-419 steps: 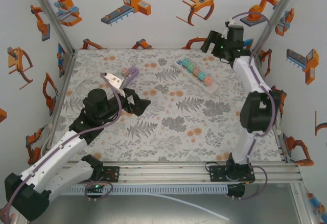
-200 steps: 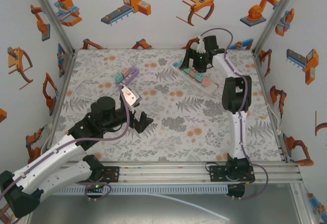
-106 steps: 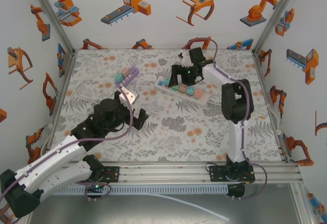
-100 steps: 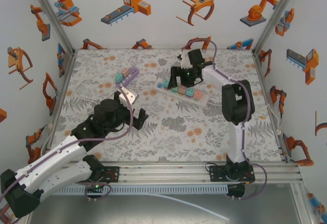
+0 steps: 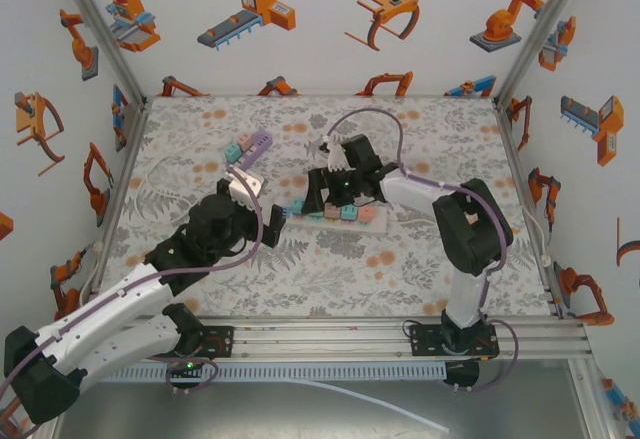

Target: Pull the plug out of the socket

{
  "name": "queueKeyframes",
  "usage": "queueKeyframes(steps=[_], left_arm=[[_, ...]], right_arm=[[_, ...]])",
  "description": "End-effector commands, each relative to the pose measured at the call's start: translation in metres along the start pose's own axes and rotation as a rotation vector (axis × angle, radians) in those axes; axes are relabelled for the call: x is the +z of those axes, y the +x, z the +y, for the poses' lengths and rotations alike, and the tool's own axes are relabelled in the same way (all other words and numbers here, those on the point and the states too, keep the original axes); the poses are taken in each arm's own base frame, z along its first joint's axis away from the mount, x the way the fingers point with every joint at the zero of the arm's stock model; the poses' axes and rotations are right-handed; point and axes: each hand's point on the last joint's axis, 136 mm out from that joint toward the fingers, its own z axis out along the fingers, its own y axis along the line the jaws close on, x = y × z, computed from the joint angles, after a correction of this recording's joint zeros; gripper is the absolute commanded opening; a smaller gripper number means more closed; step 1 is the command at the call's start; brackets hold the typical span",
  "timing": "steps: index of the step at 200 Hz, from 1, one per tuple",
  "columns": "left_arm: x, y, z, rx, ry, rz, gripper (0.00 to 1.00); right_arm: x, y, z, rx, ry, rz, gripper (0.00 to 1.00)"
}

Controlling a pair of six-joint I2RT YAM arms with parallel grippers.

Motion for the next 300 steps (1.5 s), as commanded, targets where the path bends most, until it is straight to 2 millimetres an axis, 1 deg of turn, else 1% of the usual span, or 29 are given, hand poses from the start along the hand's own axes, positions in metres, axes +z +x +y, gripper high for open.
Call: queueKeyframes(steps=[1, 26, 41, 51, 73, 95, 131, 149, 162, 175, 191, 203, 209, 223, 230, 253, 264, 283, 300], left_arm=[[0.002, 0.000, 0.011, -0.051, -0.056, -0.018, 0.97], [0.002, 0.002, 0.013, -0.074, -0.066, -0.019, 0.97], [0.002, 0.004, 0.015, -0.088, -0.071, -0.013, 0.97], [0.001, 0.004, 0.016, -0.095, -0.073, -0.010, 0.97], [0.000, 0.004, 0.018, -0.118, -0.071, -0.014, 0.97], [0.002, 0.002, 0.015, -0.162, -0.033, -0.037, 0.97], [0.006, 0.005, 0.026, -0.261, -0.027, -0.010, 0.97], [0.012, 0.013, 0.034, -0.294, -0.049, 0.032, 0.97], [0.018, 0.021, 0.040, -0.308, -0.066, 0.087, 0.97], [0.024, 0.029, 0.051, -0.343, -0.098, 0.139, 0.97], [0.034, 0.043, 0.065, -0.399, -0.133, 0.204, 0.98], [0.040, 0.052, 0.071, -0.436, -0.138, 0.250, 0.99], [0.043, 0.056, 0.076, -0.458, -0.148, 0.270, 0.99], [0.049, 0.066, 0.086, -0.499, -0.179, 0.312, 1.00], [0.050, 0.072, 0.092, -0.518, -0.203, 0.336, 0.99], [0.057, 0.088, 0.103, -0.527, -0.255, 0.414, 0.97], [0.061, 0.096, 0.103, -0.524, -0.251, 0.440, 0.97], [0.069, 0.105, 0.099, -0.520, -0.222, 0.465, 0.95], [0.074, 0.112, 0.096, -0.519, -0.207, 0.482, 0.90]], right_arm=[[0.020, 0.033, 0.015, 0.077, -0.047, 0.062, 0.81], [0.024, 0.034, 0.038, 0.050, -0.083, 0.066, 0.81], [0.016, 0.029, 0.050, 0.030, -0.106, 0.054, 0.81], [0.007, 0.023, 0.054, 0.000, -0.092, 0.036, 0.81], [-0.018, 0.006, 0.064, -0.092, -0.040, -0.015, 0.83], [-0.047, -0.015, 0.071, -0.183, 0.008, -0.091, 0.85], [-0.103, -0.046, 0.059, -0.346, 0.143, -0.251, 0.88], [-0.126, -0.050, 0.057, -0.505, 0.195, -0.298, 0.89], [-0.136, -0.045, 0.056, -0.665, 0.235, -0.301, 0.91], [-0.139, -0.033, 0.053, -0.825, 0.264, -0.283, 0.92], [-0.136, -0.016, 0.042, -1.006, 0.310, -0.236, 0.92], [-0.131, 0.004, 0.034, -1.133, 0.304, -0.154, 0.93], [-0.129, 0.011, 0.030, -1.169, 0.300, -0.117, 0.93], [-0.126, 0.022, 0.025, -1.178, 0.271, -0.060, 0.91], [-0.125, 0.026, 0.027, -1.163, 0.225, -0.047, 0.90], [-0.116, 0.044, 0.030, -1.131, 0.098, 0.016, 0.88], [-0.110, 0.048, 0.025, -1.110, 0.082, 0.045, 0.86], [-0.101, 0.055, 0.011, -1.087, 0.094, 0.108, 0.82], [-0.094, 0.060, 0.003, -1.078, 0.088, 0.147, 0.78]])
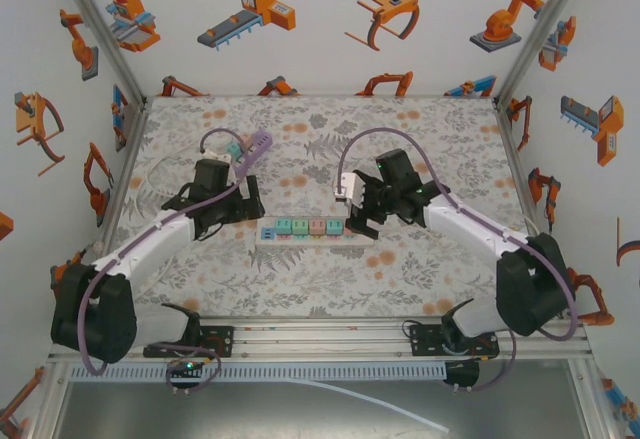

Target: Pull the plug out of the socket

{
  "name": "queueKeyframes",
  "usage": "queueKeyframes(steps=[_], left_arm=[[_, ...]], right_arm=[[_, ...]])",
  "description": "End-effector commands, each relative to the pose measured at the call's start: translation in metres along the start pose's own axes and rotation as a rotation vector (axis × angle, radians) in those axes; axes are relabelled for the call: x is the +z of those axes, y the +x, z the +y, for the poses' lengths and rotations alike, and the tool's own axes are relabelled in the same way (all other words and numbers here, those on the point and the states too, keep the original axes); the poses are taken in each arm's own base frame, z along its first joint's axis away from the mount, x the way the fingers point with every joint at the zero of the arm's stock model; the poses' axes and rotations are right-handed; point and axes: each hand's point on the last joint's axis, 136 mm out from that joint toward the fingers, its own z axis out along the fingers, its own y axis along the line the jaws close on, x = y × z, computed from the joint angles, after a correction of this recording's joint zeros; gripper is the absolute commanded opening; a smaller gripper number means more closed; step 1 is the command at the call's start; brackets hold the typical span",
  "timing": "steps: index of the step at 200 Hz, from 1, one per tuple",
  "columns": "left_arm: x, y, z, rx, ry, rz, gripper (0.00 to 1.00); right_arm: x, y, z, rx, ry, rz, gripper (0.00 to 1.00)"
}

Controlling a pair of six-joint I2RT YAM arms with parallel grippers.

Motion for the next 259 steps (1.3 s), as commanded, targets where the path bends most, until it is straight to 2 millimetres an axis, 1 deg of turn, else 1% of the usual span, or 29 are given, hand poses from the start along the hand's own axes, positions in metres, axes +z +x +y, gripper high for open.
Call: queueKeyframes(steps=[1, 29, 56, 82, 100, 124, 153, 187, 221, 247, 259], left_arm=[[0.006, 0.004, -0.005, -0.001, 0.033, 0.033, 0.90], [0.016, 0.009, -0.004, 0.003, 0.026, 0.065, 0.81], [0.023, 0.019, -0.007, 0.002, 0.048, 0.105, 0.71], [0.025, 0.028, -0.007, 0.006, 0.044, 0.127, 0.60], [0.026, 0.032, -0.006, 0.002, 0.043, 0.138, 0.55], [0.031, 0.040, -0.014, 0.015, 0.062, 0.175, 0.52], [0.039, 0.047, -0.016, 0.036, 0.045, 0.205, 0.50], [0.038, 0.055, -0.023, 0.077, 0.033, 0.258, 0.48], [0.029, 0.069, -0.014, 0.130, -0.061, 0.275, 0.45], [0.030, 0.081, -0.009, 0.103, -0.067, 0.287, 0.43], [0.032, 0.083, -0.007, 0.099, -0.078, 0.289, 0.42]], right_arm=[[0.006, 0.005, 0.006, -0.021, -0.066, 0.025, 0.77], [0.015, 0.004, 0.006, -0.008, -0.103, 0.014, 0.68], [0.022, 0.005, 0.009, 0.002, -0.131, -0.003, 0.60], [0.027, 0.006, 0.011, 0.022, -0.148, -0.007, 0.49], [0.030, 0.007, 0.014, 0.031, -0.165, -0.010, 0.44], [0.033, 0.008, 0.016, 0.035, -0.176, -0.011, 0.41], [0.033, 0.007, 0.016, 0.033, -0.180, -0.016, 0.38], [0.034, 0.008, 0.015, 0.034, -0.179, -0.009, 0.35], [0.033, 0.006, 0.014, 0.035, -0.177, -0.010, 0.32], [0.034, 0.005, 0.013, 0.030, -0.172, -0.012, 0.32], [0.034, 0.006, 0.012, 0.032, -0.171, -0.010, 0.31]])
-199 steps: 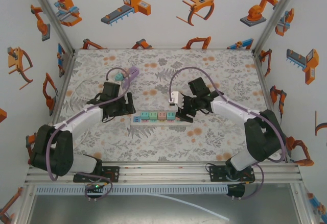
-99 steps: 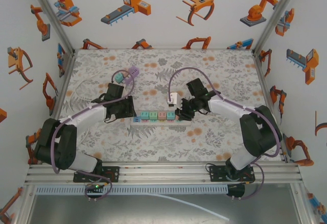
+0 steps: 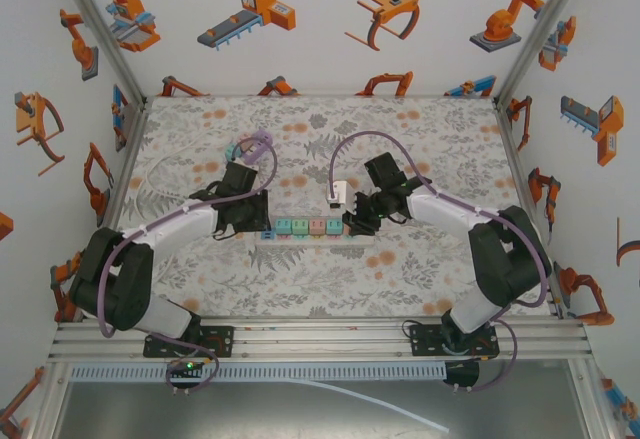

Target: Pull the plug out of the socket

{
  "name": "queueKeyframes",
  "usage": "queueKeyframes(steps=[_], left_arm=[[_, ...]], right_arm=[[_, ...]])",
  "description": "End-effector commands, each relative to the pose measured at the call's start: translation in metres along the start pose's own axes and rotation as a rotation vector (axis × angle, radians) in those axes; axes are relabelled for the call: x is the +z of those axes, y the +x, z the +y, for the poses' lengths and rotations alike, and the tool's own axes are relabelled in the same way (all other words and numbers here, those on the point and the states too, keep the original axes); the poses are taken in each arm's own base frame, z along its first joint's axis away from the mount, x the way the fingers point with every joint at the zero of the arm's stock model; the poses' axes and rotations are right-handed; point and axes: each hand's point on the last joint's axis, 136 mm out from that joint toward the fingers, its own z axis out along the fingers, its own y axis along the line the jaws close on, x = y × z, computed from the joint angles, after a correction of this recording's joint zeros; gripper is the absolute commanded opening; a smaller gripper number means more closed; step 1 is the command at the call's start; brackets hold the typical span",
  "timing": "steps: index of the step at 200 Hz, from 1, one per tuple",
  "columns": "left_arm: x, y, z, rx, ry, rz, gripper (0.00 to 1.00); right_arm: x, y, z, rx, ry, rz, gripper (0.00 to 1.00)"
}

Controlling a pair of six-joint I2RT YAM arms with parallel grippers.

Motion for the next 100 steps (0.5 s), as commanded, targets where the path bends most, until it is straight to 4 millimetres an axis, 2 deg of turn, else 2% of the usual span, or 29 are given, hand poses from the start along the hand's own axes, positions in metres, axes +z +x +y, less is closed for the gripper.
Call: queueKeyframes(steps=[1, 27, 63, 100], left_arm=[[0.007, 0.037, 0.020, -0.006, -0.085, 0.108, 0.41], [0.008, 0.041, 0.018, -0.001, -0.076, 0.132, 0.40], [0.005, 0.059, 0.007, 0.005, -0.009, 0.188, 0.40], [0.003, 0.064, 0.011, 0.009, -0.030, 0.198, 0.40]], right_arm=[[-0.002, -0.016, -0.007, -0.025, 0.007, -0.035, 0.31], [-0.003, -0.016, -0.007, -0.026, 0.012, -0.031, 0.31], [-0.003, -0.013, -0.011, -0.024, 0.031, -0.008, 0.26], [-0.007, -0.026, -0.015, -0.013, 0.036, -0.048, 0.23]])
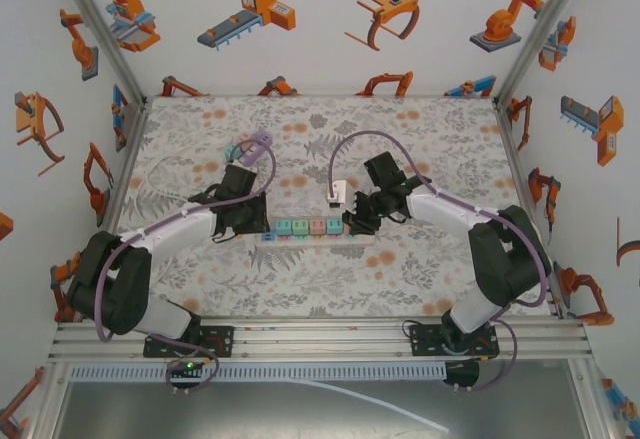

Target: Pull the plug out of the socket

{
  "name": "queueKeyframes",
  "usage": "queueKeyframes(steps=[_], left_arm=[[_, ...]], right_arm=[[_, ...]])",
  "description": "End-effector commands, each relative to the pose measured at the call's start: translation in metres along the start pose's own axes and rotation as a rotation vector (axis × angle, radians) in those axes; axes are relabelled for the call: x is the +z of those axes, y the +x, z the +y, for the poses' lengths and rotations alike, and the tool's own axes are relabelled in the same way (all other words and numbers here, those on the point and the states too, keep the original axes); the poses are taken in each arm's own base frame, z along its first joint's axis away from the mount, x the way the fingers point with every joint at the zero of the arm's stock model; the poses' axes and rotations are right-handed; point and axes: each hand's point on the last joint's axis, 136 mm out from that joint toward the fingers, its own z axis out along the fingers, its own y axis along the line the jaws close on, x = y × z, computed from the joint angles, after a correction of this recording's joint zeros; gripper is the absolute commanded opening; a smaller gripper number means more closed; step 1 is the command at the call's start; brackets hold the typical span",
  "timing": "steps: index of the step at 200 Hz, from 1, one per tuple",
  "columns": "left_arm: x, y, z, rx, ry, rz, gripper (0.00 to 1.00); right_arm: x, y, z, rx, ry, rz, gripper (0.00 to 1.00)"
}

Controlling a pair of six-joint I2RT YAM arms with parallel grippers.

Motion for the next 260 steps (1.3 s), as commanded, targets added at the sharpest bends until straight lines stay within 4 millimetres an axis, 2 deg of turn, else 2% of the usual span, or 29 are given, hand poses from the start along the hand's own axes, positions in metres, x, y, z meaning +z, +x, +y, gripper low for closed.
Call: queueKeyframes(steps=[1, 22, 59, 110, 159, 200, 232, 260], left_arm=[[0.005, 0.059, 0.013, 0.021, -0.040, 0.202, 0.40], [0.007, 0.060, 0.015, 0.033, -0.055, 0.211, 0.40], [0.014, 0.064, 0.030, 0.045, -0.145, 0.230, 0.40], [0.011, 0.059, 0.039, 0.083, -0.229, 0.206, 0.39], [0.017, 0.061, 0.042, 0.130, -0.308, 0.213, 0.38], [0.024, 0.063, 0.035, 0.170, -0.310, 0.225, 0.37], [0.029, 0.069, 0.032, 0.199, -0.316, 0.245, 0.36], [0.033, 0.075, 0.034, 0.218, -0.339, 0.252, 0.35]], right_arm=[[-0.007, -0.027, -0.013, -0.017, 0.029, -0.060, 0.23], [-0.012, -0.038, -0.015, -0.013, 0.030, -0.092, 0.22], [-0.022, -0.052, -0.013, -0.032, 0.039, -0.149, 0.20], [-0.027, -0.055, -0.014, -0.042, 0.059, -0.150, 0.18], [-0.034, -0.059, -0.014, -0.053, 0.073, -0.163, 0.17], [-0.018, -0.036, -0.006, -0.131, 0.093, -0.002, 0.16], [-0.020, -0.041, -0.005, -0.105, 0.088, -0.014, 0.15], [-0.024, -0.049, -0.009, -0.012, 0.051, -0.069, 0.14]])
